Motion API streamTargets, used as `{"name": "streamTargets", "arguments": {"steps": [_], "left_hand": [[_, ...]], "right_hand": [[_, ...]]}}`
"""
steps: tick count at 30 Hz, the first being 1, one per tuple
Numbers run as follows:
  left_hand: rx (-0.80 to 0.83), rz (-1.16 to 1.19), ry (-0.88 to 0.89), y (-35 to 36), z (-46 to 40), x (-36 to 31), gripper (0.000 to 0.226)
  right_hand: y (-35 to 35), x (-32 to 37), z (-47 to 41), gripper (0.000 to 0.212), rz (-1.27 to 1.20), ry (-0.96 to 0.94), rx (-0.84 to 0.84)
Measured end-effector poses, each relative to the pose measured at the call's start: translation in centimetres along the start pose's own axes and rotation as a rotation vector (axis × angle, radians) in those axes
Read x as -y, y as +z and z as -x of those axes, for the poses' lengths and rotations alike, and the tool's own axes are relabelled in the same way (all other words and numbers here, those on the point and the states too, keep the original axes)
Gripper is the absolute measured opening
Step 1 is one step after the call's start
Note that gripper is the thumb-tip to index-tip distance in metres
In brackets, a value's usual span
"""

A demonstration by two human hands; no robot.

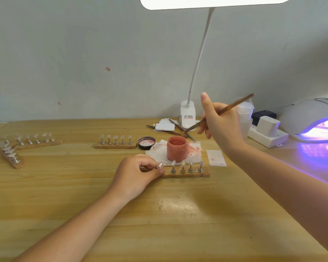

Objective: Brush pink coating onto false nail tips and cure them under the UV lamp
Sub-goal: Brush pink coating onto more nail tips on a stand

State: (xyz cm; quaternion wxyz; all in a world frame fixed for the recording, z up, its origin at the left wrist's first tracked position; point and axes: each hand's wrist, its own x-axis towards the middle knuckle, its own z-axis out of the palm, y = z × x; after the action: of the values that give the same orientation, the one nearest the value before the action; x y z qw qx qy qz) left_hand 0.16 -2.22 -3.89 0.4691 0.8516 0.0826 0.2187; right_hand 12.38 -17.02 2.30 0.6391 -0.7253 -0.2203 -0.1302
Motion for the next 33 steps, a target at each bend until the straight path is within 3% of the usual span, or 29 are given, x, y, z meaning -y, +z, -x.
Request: {"name": "streamTargets", "arguments": {"steps": [4,9,12,21,27,31,33], "left_hand": [[-0.014,-0.017,0.014,0.1,0.1,0.1,0.012],[-0.025,0.015,-0.004,0.1,0.1,0.2,0.021],[-0.001,0.015,-0.011,0.1,0.1,0.0,0.020],[0.020,0.054,-0.047,0.0,-0.1,0.5,0.021],[0.000,0.075,-0.044,0.1,-0.2,0.7,0.022],[0.002,0.080,-0.034,0.1,-0.3,0.8,0.026],[0.009,0.085,-0.034,0.1,-0.2,0.8,0.025]], "right_hand": [[-0.1,0.5,3.8,0.040,-0.224,-0.106,0.111],[0.0,-1.6,8.1,0.039,-0.054,-0.278,0.302],[0.1,-2.4,9.1,0.050,-0.040,-0.251,0.316],[0.6,-2.7,9.1,0.043,0.112,-0.448,0.325],[0.3,-2.8,9.3,0.048,0.078,-0.328,0.348],[0.4,-2.3,9.1,0.030,0.118,-0.320,0.342],[0.4,-2.4,9.3,0.038,0.093,-0.278,0.358]]}}
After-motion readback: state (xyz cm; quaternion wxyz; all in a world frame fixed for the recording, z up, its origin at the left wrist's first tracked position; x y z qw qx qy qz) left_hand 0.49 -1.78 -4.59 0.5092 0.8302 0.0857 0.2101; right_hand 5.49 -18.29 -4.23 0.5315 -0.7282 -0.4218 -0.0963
